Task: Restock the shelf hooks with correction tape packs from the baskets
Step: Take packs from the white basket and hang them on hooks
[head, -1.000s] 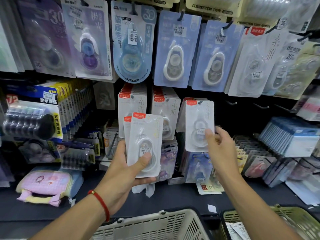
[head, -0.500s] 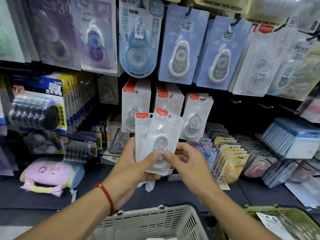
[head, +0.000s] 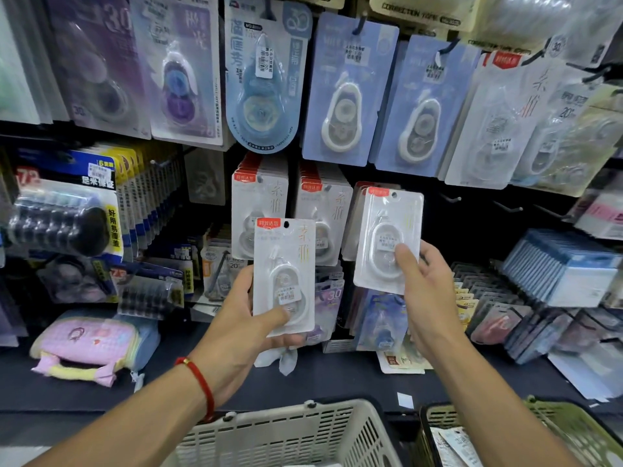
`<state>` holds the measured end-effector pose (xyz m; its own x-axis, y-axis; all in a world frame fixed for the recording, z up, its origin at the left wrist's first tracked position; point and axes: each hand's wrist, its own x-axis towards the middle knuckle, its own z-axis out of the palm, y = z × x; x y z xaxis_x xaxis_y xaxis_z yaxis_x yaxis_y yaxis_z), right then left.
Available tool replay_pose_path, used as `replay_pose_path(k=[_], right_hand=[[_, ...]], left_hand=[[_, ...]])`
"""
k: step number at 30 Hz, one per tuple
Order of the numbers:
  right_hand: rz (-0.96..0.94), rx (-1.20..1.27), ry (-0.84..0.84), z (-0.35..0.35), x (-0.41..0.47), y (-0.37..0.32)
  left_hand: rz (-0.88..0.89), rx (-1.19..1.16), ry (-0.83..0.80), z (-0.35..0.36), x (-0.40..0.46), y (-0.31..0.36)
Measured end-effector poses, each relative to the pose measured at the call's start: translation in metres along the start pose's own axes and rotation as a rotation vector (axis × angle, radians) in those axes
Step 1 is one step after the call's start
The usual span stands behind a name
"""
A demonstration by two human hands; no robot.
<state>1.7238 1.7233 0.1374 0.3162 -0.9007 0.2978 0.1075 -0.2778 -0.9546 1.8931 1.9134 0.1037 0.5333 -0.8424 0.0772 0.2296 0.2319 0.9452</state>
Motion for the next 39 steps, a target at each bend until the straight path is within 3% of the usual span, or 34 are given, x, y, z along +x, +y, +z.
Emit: replay_pose_path(k=[15,18,20,23,25,30,39], right_hand=[[-0.093,-0.069,0.074,-0.007,0.008,0.005],[-0.086,-0.362,0.075,-0.011,0.009,0.016],[-0.227,-0.665,0.096,-0.014,0.008,0.024],[-0.554,-0.875,-0.071,-0.008,0.016,0.031],[-0.615,-0.984,-0.185,0.002,0.031,0.033],[-0.538,-1.229,-0.187,0.034,0.068,0.045],[-0.412,-1.337,-0.277,0.053,0.127,0.044]], left_hand=[[-0.007,-0.010,0.015,0.001,0.001,0.001],[-0.003,-0.017,0.014,-0.001,0.000,0.002],[0.003,-0.020,0.015,-0.002,0.000,0.002],[0.013,-0.024,0.012,-0.002,0.000,0.002],[0.023,-0.025,0.006,-0.003,0.000,0.002],[0.042,-0.018,-0.011,-0.008,0.000,0.001],[0.005,-0.004,0.030,-0.014,0.006,-0.004]])
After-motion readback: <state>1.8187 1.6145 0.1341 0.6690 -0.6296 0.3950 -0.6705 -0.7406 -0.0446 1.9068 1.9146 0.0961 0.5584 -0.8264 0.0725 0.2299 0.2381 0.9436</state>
